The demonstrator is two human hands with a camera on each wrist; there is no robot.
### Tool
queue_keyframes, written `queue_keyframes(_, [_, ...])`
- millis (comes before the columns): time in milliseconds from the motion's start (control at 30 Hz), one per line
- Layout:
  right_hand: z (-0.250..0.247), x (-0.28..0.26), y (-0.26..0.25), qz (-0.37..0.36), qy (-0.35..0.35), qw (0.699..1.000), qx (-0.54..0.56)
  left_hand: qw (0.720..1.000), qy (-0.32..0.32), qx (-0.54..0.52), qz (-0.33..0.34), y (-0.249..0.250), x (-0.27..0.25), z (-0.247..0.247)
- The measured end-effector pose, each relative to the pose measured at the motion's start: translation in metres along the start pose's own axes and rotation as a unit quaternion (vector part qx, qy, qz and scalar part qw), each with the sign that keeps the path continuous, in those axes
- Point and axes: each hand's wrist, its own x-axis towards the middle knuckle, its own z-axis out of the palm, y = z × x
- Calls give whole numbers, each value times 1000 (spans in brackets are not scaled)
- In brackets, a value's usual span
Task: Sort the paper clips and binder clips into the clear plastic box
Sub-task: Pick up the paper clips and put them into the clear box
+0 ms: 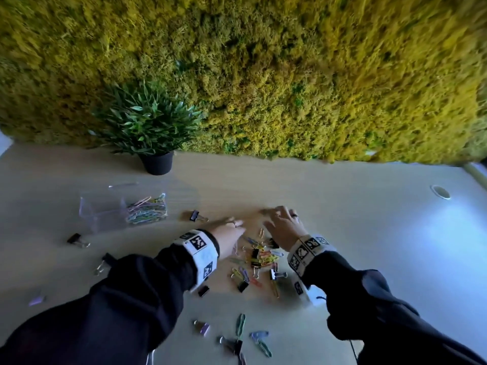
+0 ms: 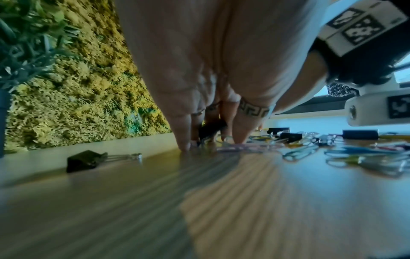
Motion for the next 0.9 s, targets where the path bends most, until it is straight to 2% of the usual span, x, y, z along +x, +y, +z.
queue_keyframes(167, [20, -26, 4, -137, -5, 990, 28, 996, 27, -75, -29, -16, -25, 8])
queue_keyframes(233, [14, -34, 9, -148, 17, 985, 84, 994, 42, -91, -39, -15, -27, 6])
queue_keyframes(333, [0, -43, 18, -159, 65, 980, 96, 992, 90, -83, -2, -4, -15, -3])
queue_keyframes(400, [-1, -50, 19, -179, 21, 979, 95, 995, 66, -67, 36, 5, -1, -3])
queue_keyframes(467, [7, -54, 14, -173, -20, 982, 66, 997, 16, -52, 57, 12, 11, -2])
queue_keyframes(533, [16, -55, 8, -144, 0, 989, 37, 997, -11, -19, 73, 15, 20, -2])
queue_keyframes(667, [18, -55, 2, -109, 34, 993, 29, 995, 4, 21, 95, 13, 28, -5])
queue_keyframes(800, [22, -58, 7, -92, 40, 994, 40, 997, 41, 18, 63, 13, 25, -1])
queue_keyframes(900, [23, -58, 9, -76, 29, 996, 38, 998, 31, 21, 48, 12, 22, 1])
